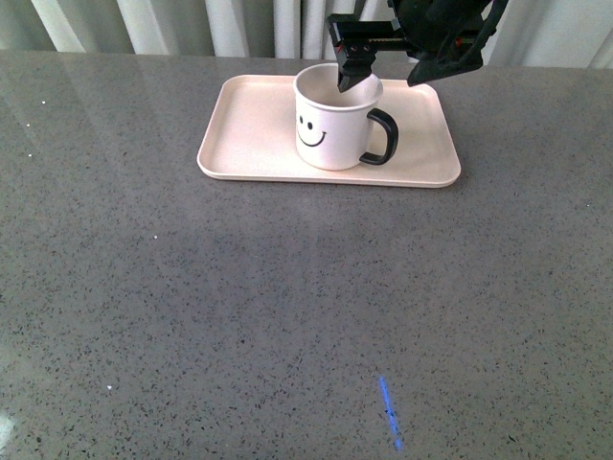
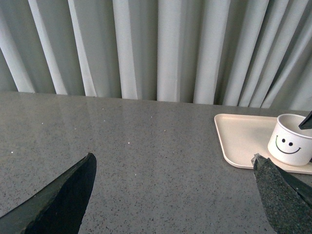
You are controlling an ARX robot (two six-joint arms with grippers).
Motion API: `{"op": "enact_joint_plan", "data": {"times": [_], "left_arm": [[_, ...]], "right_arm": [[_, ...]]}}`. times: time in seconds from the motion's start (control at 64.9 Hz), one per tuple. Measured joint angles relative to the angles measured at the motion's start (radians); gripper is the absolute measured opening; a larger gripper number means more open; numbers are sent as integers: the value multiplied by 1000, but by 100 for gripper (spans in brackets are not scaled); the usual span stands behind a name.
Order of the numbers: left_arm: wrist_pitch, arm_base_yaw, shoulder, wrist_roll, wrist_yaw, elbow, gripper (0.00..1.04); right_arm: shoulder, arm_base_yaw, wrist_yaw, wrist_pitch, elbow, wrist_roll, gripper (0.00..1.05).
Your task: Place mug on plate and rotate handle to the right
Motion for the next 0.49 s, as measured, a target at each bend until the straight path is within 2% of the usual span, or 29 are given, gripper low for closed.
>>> {"op": "enact_joint_plan", "data": {"times": [0.493], "left_arm": [[0,0,0,0,0,0,96]], "right_arm": [[15,0,-1,-15,13,21,86]]}}
